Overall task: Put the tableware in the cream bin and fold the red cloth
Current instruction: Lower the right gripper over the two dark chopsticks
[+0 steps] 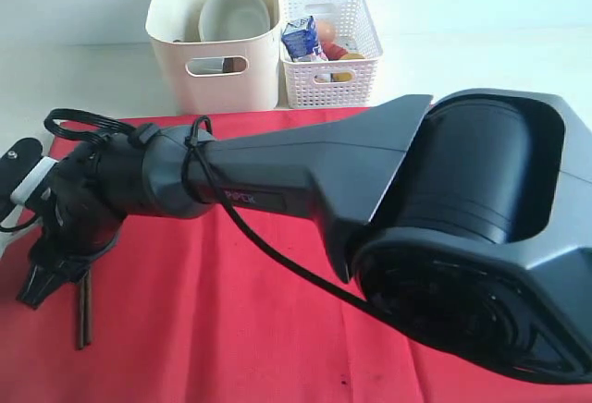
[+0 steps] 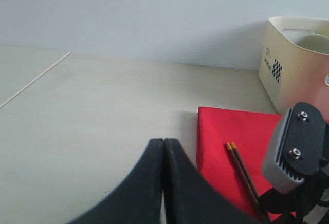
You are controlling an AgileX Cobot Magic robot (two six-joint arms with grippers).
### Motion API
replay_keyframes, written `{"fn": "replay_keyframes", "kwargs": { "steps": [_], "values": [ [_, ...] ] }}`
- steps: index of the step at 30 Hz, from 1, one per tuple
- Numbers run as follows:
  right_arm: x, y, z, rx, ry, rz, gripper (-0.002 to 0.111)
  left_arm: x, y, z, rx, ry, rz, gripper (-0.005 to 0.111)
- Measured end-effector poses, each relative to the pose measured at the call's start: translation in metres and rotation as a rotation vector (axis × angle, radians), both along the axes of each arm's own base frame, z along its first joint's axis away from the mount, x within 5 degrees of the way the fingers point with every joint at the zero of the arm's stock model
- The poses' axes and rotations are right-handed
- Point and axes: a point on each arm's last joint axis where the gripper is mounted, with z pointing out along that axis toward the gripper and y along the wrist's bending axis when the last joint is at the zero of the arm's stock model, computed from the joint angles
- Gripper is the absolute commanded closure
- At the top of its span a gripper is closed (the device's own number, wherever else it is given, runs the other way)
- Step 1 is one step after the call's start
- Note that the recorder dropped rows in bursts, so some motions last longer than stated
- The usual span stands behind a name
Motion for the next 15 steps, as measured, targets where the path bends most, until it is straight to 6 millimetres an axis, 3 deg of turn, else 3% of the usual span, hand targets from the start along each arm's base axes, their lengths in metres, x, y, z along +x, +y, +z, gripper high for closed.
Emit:
{"fn": "replay_keyframes", "kwargs": {
  "steps": [4, 9, 15],
  "values": [
    [-0.0011, -0.0001, -0.0001, -0.014, -0.014, 0.027, 0.091, 0.0000, 0.0000, 0.0000, 0.000, 0.000, 0.000, 0.106],
    [-0.0009, -0.0006, 0.0009, -0.038, -0.032, 0.044, 0.107, 0.0000, 0.0000, 0.0000, 0.000, 0.000, 0.000, 0.106],
    [-0.0001, -0.0031, 0.0031, -0.070, -0.049, 0.055, 0.108, 0.0000, 0.0000, 0.0000, 0.000, 0.000, 0.000, 0.106]
  ]
}}
